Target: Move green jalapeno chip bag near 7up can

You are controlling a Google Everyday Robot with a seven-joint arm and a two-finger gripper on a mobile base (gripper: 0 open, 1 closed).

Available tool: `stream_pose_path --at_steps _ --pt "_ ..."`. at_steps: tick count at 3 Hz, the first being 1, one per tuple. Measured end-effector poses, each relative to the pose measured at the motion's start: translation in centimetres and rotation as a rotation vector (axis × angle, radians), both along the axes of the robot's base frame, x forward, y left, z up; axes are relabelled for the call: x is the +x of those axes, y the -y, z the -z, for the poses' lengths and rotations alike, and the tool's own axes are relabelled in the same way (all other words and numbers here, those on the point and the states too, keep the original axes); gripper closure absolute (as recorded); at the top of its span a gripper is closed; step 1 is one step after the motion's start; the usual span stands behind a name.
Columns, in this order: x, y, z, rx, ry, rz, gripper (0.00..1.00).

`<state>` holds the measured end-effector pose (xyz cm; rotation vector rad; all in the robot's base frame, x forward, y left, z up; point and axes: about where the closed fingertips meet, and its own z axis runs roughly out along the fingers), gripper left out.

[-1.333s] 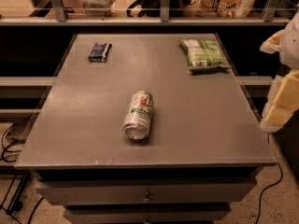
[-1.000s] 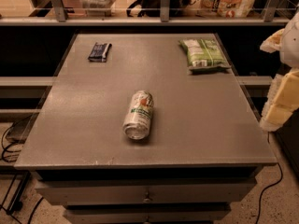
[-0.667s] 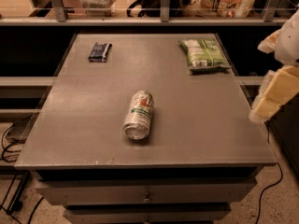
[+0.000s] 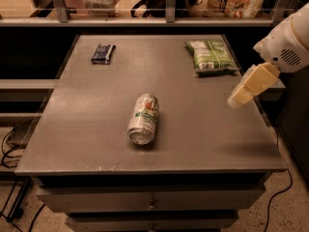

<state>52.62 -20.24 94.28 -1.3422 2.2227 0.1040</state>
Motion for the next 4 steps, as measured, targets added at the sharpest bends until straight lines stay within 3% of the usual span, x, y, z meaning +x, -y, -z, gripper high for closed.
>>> stream_pose_path --at_steps 2,3,4 --pt "8.5 -0.4 2.6 0.170 0.034 0.068 0.00" --pt "8.6 -0.3 2.7 0.170 0.034 0.068 0.00" --pt "9.8 -1.0 2.8 0.240 0.051 0.112 0.00"
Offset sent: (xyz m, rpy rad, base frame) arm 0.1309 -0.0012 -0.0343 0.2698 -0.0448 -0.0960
